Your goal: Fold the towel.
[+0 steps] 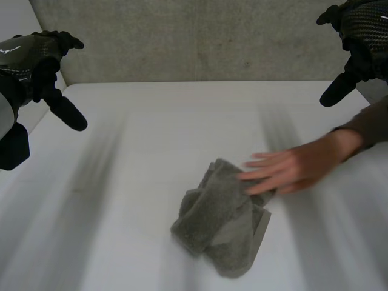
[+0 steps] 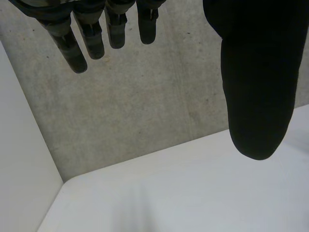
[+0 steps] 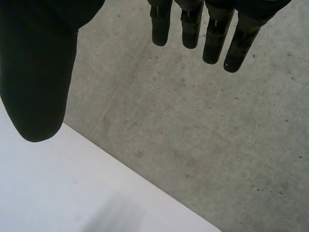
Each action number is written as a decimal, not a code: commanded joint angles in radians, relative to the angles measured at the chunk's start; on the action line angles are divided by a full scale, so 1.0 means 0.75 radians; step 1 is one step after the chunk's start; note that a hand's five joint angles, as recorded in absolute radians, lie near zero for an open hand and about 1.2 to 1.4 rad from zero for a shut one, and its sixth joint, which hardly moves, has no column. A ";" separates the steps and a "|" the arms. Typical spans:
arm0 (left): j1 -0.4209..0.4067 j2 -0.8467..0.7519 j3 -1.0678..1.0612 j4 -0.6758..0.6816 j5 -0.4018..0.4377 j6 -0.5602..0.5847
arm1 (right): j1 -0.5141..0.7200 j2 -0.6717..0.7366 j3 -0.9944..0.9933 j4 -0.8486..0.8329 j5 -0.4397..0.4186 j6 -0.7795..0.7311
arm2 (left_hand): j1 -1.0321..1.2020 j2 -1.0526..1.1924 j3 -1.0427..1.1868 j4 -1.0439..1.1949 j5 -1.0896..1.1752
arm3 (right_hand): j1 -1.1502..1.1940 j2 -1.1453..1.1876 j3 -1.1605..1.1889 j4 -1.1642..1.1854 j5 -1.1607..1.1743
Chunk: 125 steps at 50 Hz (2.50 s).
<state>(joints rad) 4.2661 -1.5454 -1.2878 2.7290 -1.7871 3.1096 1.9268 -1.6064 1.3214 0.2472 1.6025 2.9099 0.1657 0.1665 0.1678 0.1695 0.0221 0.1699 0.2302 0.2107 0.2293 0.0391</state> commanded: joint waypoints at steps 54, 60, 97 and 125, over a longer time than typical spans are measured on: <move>-0.297 -0.605 0.410 0.151 -0.176 -0.258 | 0.190 0.528 -0.103 -0.595 -0.200 0.103 | 1.641 1.640 1.638 1.636 1.600 | 1.635 1.555 1.581 1.556 1.577; -0.333 -0.396 0.071 0.205 -0.141 -0.272 | 0.249 0.514 0.030 -0.595 -0.220 -0.043 | 1.641 1.640 1.638 1.636 1.600 | 1.635 1.555 1.581 1.556 1.577; -0.340 -0.547 -0.094 0.444 0.165 -0.007 | -0.012 0.399 0.388 0.012 -0.326 -0.252 | 0.537 0.536 0.535 0.532 0.496 | 0.063 -0.017 0.009 -0.016 0.005; -0.291 -1.009 0.249 0.295 0.773 0.548 | -0.072 0.493 0.545 -0.188 -0.351 -0.208 | 0.544 0.543 0.541 0.539 0.503 | 0.246 0.165 0.191 0.166 0.187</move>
<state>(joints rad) 4.0486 -2.2870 -1.0995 2.9547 -1.2340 3.4317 1.8666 -1.2738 1.7447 0.1160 1.3381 2.7552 0.4122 0.4072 0.4079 0.4058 0.2319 0.2317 0.2631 0.2381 0.2525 0.0679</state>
